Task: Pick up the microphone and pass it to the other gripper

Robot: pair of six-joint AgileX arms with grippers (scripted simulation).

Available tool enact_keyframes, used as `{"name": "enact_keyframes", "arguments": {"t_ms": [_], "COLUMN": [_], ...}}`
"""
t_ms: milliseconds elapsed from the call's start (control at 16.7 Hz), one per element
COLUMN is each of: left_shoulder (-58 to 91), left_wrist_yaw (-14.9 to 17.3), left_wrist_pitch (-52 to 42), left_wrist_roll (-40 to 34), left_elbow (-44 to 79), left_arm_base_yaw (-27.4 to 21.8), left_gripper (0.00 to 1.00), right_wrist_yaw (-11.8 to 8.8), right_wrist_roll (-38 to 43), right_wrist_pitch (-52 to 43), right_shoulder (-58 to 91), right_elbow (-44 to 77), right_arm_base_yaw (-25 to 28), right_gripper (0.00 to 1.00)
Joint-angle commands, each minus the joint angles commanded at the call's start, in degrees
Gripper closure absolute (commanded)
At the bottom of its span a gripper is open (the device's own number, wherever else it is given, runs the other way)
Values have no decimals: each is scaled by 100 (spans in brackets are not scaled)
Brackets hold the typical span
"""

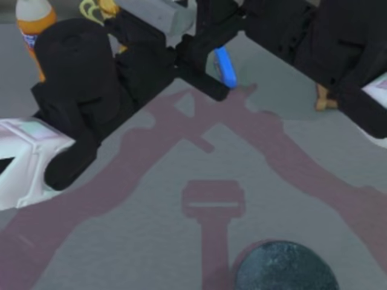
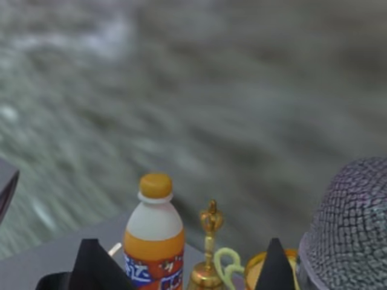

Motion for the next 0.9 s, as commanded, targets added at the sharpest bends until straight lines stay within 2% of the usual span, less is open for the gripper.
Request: {"name": "enact_keyframes", "arguments": {"t_ms": [180,240,360,780,900], "left_shoulder": [0,78,-20,-1474,-1622], "left_wrist_yaw": [0,-140,-126,27,51], "left_wrist_pitch": [0,1,-29,-339,-369], "left_wrist_roll": [0,100,100,91,90], "left_elbow": [0,-92,-182,-1290,-1423], "left_arm_base_yaw": [0,101,123,404,434], "left_gripper": [0,0,0,0,0], "right_wrist_yaw": [0,79,31,-583,-657], "right_wrist_roll": [0,-41,-33,1,0], "right_wrist_pitch": [0,7,0,3,1], "right_shoulder": [0,-78,-114,-632,-692], "right_elbow": [0,79,35,-446,-509], "right_arm_base_yaw": [0,-15,-58,-609,-685], "right_gripper": [100,100,100,100,100]}}
